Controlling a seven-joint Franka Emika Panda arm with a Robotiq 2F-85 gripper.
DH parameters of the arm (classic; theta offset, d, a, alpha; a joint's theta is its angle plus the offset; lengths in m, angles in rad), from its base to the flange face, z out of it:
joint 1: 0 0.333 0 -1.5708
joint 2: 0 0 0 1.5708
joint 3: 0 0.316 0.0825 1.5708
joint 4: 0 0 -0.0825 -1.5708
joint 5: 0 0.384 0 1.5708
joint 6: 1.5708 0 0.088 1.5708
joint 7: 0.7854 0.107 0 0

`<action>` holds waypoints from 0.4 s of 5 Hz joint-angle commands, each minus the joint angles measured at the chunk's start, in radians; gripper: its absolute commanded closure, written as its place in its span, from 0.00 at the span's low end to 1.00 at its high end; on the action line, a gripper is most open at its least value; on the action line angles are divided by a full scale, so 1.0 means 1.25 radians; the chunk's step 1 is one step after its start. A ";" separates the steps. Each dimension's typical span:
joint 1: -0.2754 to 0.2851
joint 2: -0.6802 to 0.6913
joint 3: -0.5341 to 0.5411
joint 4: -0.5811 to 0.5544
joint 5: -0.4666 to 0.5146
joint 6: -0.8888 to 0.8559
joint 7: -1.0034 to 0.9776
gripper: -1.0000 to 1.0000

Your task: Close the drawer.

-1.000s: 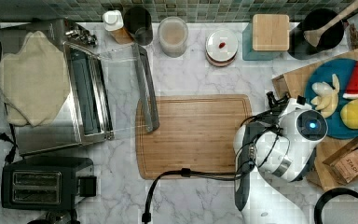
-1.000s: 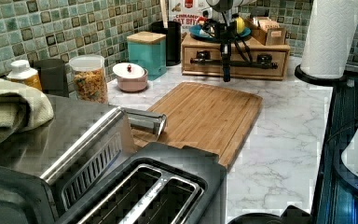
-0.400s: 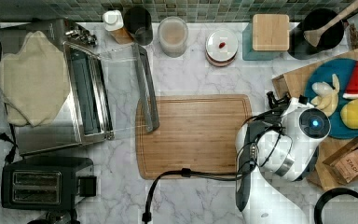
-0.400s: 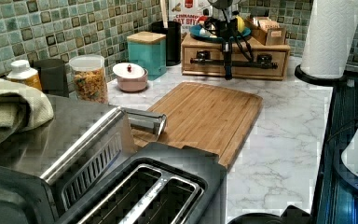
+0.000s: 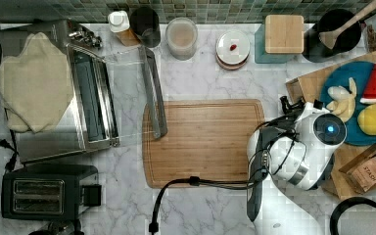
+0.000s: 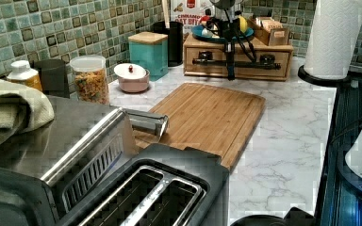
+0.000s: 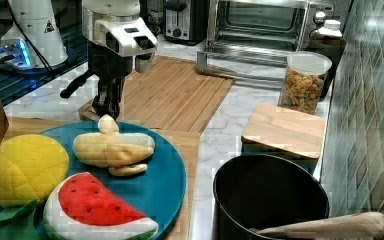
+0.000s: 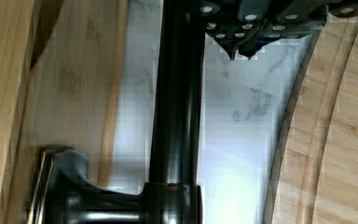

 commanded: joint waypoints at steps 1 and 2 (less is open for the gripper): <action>-0.062 -0.034 -0.107 0.154 -0.041 0.028 0.033 1.00; -0.060 -0.034 -0.109 0.155 -0.041 0.028 0.032 1.00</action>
